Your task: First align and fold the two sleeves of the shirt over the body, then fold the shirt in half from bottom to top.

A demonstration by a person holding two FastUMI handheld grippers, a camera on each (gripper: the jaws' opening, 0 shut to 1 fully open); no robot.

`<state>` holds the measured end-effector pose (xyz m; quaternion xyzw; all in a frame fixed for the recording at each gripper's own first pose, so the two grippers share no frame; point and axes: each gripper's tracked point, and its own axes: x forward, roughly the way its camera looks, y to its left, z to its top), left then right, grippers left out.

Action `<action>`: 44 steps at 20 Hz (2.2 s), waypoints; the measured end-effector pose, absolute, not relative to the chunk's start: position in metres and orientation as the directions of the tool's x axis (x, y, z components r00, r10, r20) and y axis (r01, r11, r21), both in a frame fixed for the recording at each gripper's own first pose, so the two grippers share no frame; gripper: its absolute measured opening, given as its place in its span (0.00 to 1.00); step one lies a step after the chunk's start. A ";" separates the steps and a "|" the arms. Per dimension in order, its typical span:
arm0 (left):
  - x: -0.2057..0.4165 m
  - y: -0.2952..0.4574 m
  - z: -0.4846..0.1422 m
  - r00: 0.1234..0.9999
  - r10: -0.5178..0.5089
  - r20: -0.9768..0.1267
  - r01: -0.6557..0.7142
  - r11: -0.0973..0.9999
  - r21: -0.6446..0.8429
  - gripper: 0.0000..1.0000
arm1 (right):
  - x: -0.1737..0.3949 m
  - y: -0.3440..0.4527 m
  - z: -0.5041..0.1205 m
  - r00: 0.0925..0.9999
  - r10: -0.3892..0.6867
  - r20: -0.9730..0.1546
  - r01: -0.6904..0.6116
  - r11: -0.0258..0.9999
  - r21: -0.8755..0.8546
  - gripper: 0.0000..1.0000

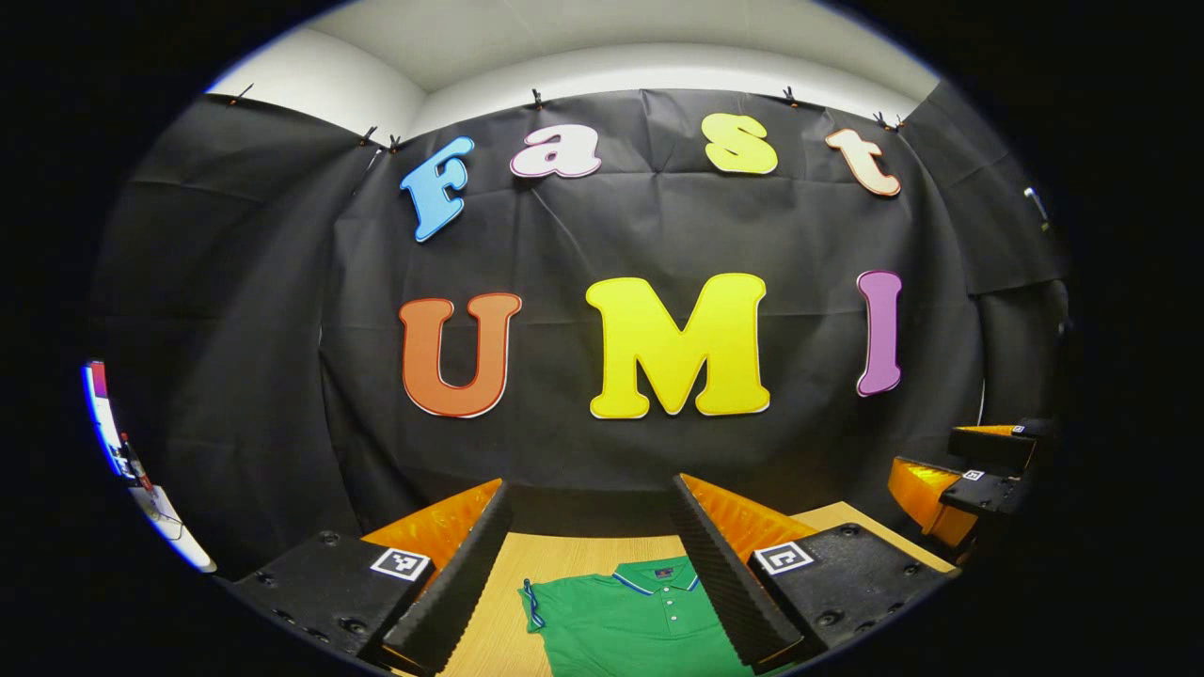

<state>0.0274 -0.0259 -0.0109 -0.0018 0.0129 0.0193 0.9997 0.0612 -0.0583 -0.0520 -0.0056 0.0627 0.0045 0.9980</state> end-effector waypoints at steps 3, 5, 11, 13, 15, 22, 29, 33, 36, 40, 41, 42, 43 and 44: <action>0.032 -0.026 -0.014 0.998 0.052 -0.032 -0.053 0.999 -0.009 1.00 | 0.084 -0.075 -0.084 0.982 0.006 -0.186 -0.011 1.000 -0.026 0.97; 0.036 -0.028 -0.013 0.998 0.059 -0.025 -0.059 0.998 0.002 1.00 | 0.102 -0.088 -0.112 0.974 0.005 -0.228 -0.016 0.999 -0.045 0.95; 0.057 -0.036 -0.022 0.996 0.081 -0.039 -0.080 0.996 0.025 1.00 | 0.154 -0.119 -0.182 0.943 0.007 -0.334 -0.026 0.998 -0.054 0.95; 0.065 -0.044 -0.029 0.995 0.073 -0.069 -0.072 0.997 0.025 1.00 | 0.174 -0.127 -0.205 0.932 0.016 -0.362 -0.027 0.999 -0.026 0.98; 0.070 -0.051 -0.030 0.995 0.068 -0.079 -0.065 0.997 0.033 1.00 | 0.194 -0.134 -0.229 0.917 0.015 -0.400 -0.023 1.000 -0.016 0.96; 0.089 -0.063 -0.046 0.988 0.094 -0.125 -0.092 0.996 0.022 1.00 | 0.248 -0.154 -0.325 0.850 0.051 -0.524 -0.055 0.998 0.008 0.95; 0.099 -0.057 -0.063 0.975 0.143 -0.168 -0.132 0.989 0.072 1.00 | 0.265 -0.164 -0.407 0.766 0.078 -0.638 -0.069 0.997 0.039 0.96; 0.102 -0.065 -0.064 0.977 0.127 -0.169 -0.111 0.989 0.099 1.00 | 0.265 -0.160 -0.427 0.734 0.095 -0.673 -0.069 0.995 0.066 0.90; 0.107 -0.075 -0.063 0.980 0.106 -0.167 -0.088 0.990 0.113 1.00 | 0.259 -0.155 -0.439 0.697 0.132 -0.705 -0.081 0.991 0.106 0.78; 0.106 -0.076 -0.065 0.979 0.108 -0.171 -0.087 0.989 0.123 1.00 | 0.269 -0.171 -0.439 0.709 0.102 -0.698 -0.006 0.990 0.139 0.35; 0.105 -0.075 -0.066 0.978 0.112 -0.175 -0.091 0.989 0.120 1.00 | 0.267 -0.170 -0.442 0.701 0.111 -0.704 0.001 0.988 0.157 0.28; 0.104 -0.074 -0.066 0.977 0.116 -0.178 -0.096 0.989 0.116 1.00 | 0.269 -0.167 -0.443 0.697 0.131 -0.705 -0.002 0.983 0.181 0.18; 0.104 -0.074 -0.068 0.976 0.118 -0.183 -0.098 0.989 0.114 1.00 | 0.269 -0.167 -0.443 0.694 0.134 -0.707 -0.002 0.983 0.185 0.08; 0.102 -0.075 -0.068 0.975 0.120 -0.187 -0.100 0.989 0.113 1.00 | 0.270 -0.167 -0.444 0.694 0.139 -0.706 -0.010 0.983 0.183 0.05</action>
